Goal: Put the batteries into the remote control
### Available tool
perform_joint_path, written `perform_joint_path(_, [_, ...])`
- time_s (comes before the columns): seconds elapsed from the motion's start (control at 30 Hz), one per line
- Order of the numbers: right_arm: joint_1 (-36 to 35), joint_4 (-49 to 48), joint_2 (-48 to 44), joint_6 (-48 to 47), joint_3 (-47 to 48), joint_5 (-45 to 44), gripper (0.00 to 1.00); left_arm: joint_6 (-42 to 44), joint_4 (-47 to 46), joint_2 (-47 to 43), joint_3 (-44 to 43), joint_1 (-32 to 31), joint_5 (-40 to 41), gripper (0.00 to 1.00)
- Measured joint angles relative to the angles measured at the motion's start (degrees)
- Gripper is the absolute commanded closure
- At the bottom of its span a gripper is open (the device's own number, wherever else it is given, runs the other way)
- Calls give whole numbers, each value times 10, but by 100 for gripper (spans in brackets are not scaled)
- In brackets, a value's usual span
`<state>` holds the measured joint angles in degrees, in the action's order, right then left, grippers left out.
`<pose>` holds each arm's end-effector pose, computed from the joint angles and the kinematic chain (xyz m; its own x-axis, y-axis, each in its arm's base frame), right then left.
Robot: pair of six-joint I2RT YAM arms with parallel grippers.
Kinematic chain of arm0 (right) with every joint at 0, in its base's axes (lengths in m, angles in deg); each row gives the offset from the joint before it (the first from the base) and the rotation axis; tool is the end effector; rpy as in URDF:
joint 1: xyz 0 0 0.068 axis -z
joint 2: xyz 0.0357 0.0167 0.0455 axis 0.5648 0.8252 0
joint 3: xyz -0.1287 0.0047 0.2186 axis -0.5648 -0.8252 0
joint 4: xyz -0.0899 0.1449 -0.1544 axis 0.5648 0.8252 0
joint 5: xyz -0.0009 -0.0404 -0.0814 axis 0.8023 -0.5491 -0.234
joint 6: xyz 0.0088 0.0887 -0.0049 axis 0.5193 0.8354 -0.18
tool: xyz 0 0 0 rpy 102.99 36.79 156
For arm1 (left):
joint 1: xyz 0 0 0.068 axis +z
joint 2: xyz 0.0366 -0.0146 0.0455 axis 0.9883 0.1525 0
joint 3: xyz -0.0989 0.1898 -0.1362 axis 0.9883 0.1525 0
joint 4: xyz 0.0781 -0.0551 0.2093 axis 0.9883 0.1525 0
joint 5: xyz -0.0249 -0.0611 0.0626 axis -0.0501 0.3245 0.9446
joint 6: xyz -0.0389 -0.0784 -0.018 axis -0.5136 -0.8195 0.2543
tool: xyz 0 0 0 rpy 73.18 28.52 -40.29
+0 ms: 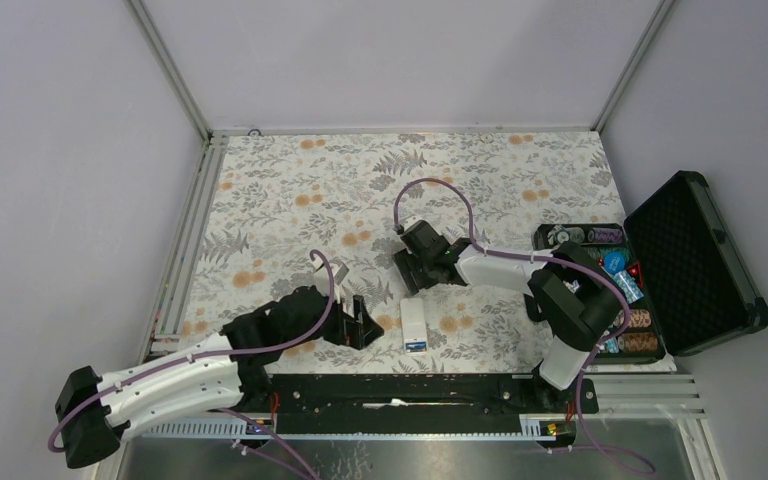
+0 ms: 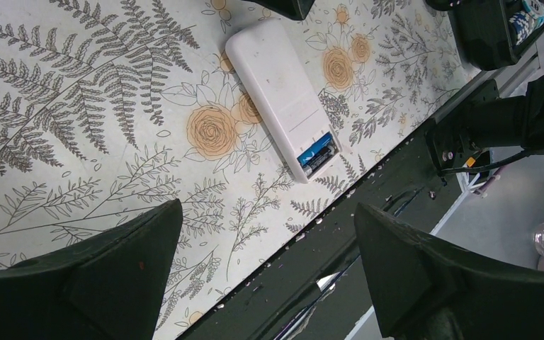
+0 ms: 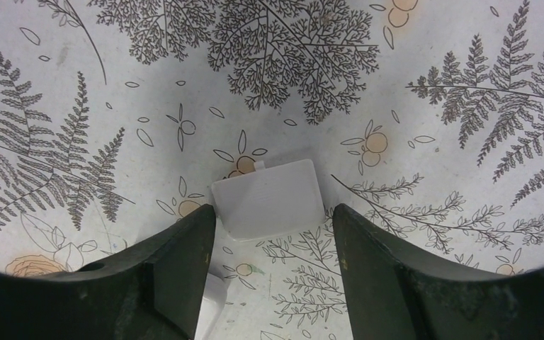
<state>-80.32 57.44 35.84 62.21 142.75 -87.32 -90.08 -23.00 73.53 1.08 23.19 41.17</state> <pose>0.2462 0.2384 0.1264 -0.6772 -0.4293 -0.5976 -0.5360 0.8442 0.0009 0.0981 -0.1522 0.1784 -0.7688 -0.0327 -0.6386 0.4281 0.7156 -0.5520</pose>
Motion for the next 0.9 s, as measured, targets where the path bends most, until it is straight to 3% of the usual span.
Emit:
perform_joint_path(0.4, [-2,7,0,-1,1,-3,60,0,-8,3,0,0,-2,1])
perform_joint_path(0.63, [-8,23,-15,16,-6,4,66,0,-10,9,0,1,-1,1])
perform_joint_path(0.9, [-18,62,-124,40,-43,13,69,0,-12,11,0,2,-1,1])
